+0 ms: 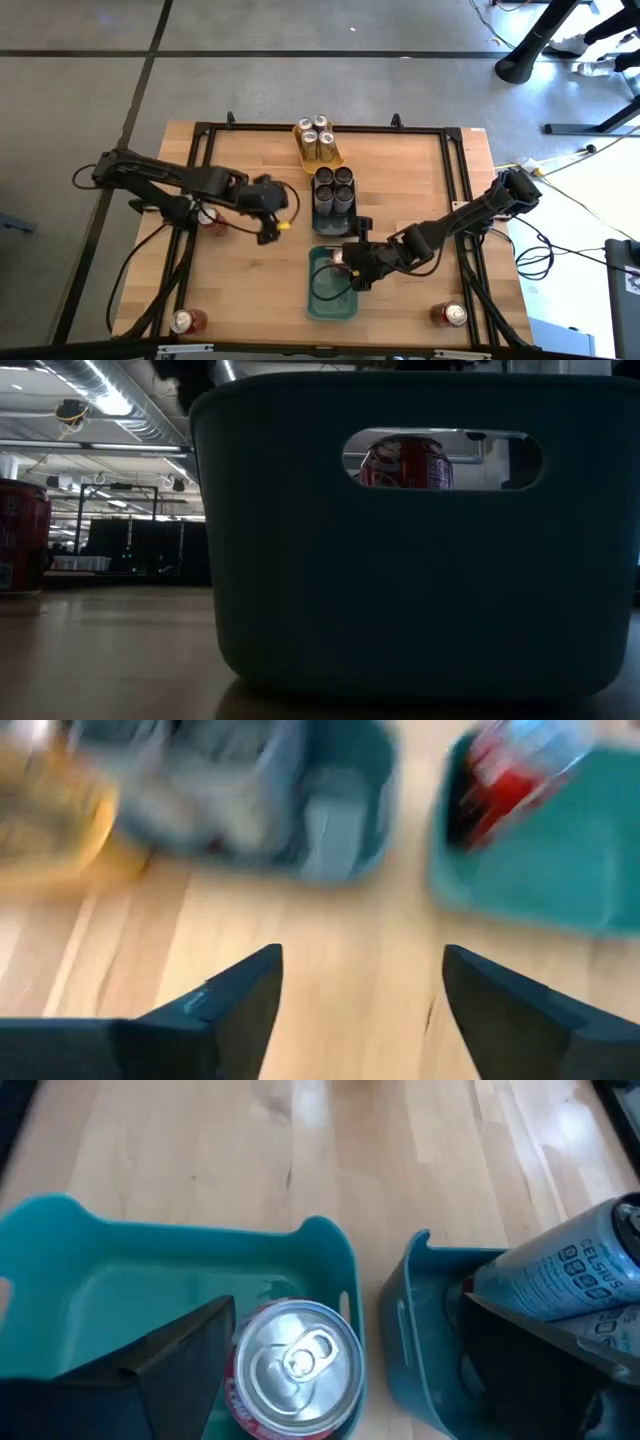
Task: Sort soda cans
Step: Put the top right red soda can into the green bin
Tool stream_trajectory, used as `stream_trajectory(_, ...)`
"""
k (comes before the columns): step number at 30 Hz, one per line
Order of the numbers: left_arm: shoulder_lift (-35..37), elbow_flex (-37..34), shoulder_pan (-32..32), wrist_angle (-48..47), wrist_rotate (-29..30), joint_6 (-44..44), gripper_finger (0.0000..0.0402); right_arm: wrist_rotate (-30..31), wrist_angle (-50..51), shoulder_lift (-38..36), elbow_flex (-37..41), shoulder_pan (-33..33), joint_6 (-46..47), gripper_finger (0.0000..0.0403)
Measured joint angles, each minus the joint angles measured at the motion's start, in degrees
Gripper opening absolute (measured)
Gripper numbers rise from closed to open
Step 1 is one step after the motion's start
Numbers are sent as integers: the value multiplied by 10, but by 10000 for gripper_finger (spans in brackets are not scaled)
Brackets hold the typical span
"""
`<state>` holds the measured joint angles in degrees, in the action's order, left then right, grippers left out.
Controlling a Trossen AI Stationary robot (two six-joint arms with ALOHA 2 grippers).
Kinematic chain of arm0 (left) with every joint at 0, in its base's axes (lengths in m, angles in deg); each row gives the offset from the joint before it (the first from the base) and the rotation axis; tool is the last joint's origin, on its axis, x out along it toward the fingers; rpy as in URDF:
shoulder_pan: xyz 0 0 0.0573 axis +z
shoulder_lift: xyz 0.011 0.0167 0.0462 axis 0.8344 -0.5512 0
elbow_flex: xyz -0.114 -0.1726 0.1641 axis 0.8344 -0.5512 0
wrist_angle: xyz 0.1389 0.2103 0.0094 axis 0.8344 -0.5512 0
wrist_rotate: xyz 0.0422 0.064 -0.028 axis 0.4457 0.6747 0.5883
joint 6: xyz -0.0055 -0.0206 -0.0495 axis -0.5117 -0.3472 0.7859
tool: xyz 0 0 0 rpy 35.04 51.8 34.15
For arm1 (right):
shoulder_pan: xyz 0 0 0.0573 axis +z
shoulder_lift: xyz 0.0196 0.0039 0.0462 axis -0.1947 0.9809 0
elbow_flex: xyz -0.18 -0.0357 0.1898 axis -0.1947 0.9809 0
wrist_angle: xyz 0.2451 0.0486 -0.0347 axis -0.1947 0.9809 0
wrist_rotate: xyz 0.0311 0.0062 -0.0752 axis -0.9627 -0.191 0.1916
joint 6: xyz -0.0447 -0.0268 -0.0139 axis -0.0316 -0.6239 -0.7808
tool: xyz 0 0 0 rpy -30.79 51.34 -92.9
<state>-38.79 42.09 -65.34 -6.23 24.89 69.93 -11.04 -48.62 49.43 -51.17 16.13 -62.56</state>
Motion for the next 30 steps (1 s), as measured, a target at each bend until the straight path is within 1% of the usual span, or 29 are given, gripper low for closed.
stream_trajectory(3,15,27,18,-118,1,54,280,8,-9,0,18,0,0,379)
stream_trajectory(5,29,39,24,-176,1,84,281,8,-10,0,28,0,3,379)
stream_trajectory(7,44,40,25,-212,0,116,282,8,-10,0,36,0,7,379)
stream_trajectory(15,83,38,19,-228,0,186,283,8,-18,0,40,0,8,379)
stream_trajectory(23,93,38,14,-274,1,190,285,8,-20,0,40,0,7,379)
stream_trajectory(26,90,38,5,-293,0,187,298,8,-20,0,40,0,8,379)
stream_trajectory(30,89,38,-5,-310,1,190,328,8,-22,0,40,0,8,379)
